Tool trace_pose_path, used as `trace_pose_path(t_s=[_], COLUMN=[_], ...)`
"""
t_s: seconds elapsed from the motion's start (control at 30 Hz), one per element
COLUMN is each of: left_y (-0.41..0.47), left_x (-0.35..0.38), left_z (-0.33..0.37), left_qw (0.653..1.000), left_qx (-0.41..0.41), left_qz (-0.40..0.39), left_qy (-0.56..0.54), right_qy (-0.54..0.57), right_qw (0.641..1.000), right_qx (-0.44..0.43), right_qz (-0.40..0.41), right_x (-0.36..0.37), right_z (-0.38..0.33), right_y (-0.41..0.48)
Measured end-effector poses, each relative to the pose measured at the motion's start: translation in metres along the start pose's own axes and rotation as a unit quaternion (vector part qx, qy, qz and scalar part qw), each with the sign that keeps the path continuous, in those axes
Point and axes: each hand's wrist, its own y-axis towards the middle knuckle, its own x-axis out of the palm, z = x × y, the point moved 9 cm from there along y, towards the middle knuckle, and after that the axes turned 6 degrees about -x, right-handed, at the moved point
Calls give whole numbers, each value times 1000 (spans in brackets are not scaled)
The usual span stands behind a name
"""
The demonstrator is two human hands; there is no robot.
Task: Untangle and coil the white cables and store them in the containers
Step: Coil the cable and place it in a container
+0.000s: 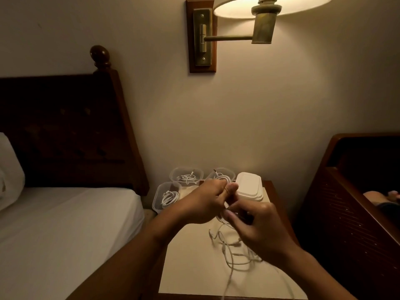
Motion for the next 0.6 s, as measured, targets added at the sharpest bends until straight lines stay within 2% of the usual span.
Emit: trace_pose_path(t_s=[0.13,0.33,0.47,0.53,0.6], left_y=[-9,-7,-19,-23,-22], left_x=[14,28,46,47,45], left_z=[-6,-33,-26,-21,-21], left_qw=[995,964,888,851,825], left_qx=[-47,-70,-63,-53,-43], left_qz=[-86,-174,-273,-283,-262], left_qy=[-15,-187,-364,-440,-500], right_qy=[-62,-73,-1,64,105], right_qw=[995,981,990,992,991], right_qx=[-72,-161,-96,-48,-10], right_qz=[24,75,105,99,85], right_x=[-18,-27,-26,-16,-2], right_z=[-2,4,23,33,43], right_y=[9,20,25,24,21])
